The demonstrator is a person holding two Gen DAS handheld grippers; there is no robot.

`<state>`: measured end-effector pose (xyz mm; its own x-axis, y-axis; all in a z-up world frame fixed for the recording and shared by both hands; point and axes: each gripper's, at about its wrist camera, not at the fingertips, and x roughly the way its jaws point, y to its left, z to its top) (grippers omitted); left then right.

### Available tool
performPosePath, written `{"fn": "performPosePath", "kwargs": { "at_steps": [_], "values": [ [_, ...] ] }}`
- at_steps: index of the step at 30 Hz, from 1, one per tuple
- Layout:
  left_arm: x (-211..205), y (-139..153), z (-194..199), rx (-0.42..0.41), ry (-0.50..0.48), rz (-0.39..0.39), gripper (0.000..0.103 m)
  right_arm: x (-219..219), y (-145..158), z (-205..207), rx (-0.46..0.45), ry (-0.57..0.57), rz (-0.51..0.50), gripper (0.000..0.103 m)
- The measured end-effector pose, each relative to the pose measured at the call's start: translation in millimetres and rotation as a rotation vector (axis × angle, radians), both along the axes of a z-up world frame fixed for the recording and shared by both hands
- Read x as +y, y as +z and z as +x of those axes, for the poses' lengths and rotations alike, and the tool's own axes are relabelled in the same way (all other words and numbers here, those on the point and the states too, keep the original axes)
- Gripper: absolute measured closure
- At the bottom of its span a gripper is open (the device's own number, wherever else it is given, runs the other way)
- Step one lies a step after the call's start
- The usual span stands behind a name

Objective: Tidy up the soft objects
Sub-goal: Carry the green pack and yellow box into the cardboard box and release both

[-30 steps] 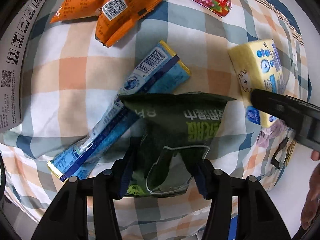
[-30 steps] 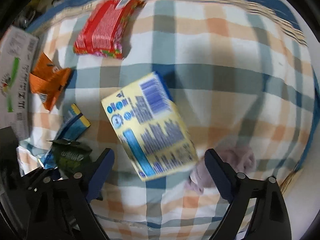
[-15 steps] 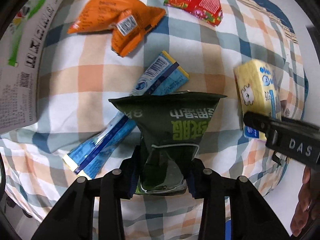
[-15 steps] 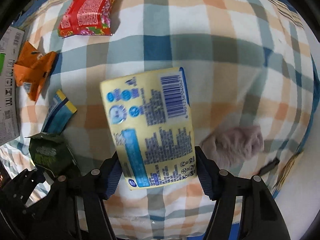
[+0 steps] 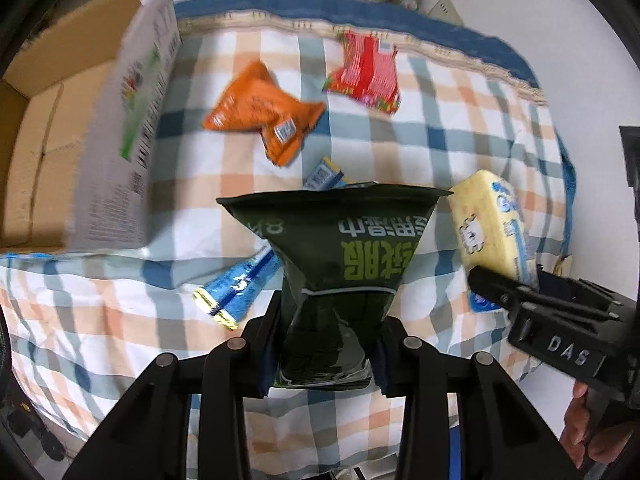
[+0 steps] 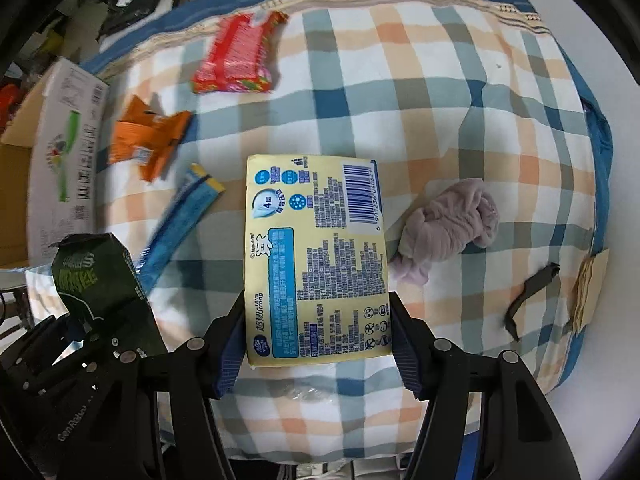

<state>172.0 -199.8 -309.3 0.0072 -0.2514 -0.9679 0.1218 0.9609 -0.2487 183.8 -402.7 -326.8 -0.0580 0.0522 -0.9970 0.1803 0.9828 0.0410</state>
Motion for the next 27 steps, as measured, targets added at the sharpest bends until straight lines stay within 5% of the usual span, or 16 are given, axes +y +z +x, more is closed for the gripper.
{"fn": "performPosePath", "kwargs": {
  "at_steps": [13, 20, 27],
  "values": [
    [91, 114, -2, -0.183, 0.052, -0.045, 0.069, 83, 83, -5, -0.152, 0.089, 0.099, 0.037],
    [166, 137, 2, -0.175, 0.150, -0.046, 0.069, 159, 110, 3, -0.203, 0.203, 0.198, 0.037],
    [226, 132, 54, -0.149, 0.200, -0.023, 0.069, 235, 119, 39, -0.218, 0.231, 0.224, 0.037]
  ]
}}
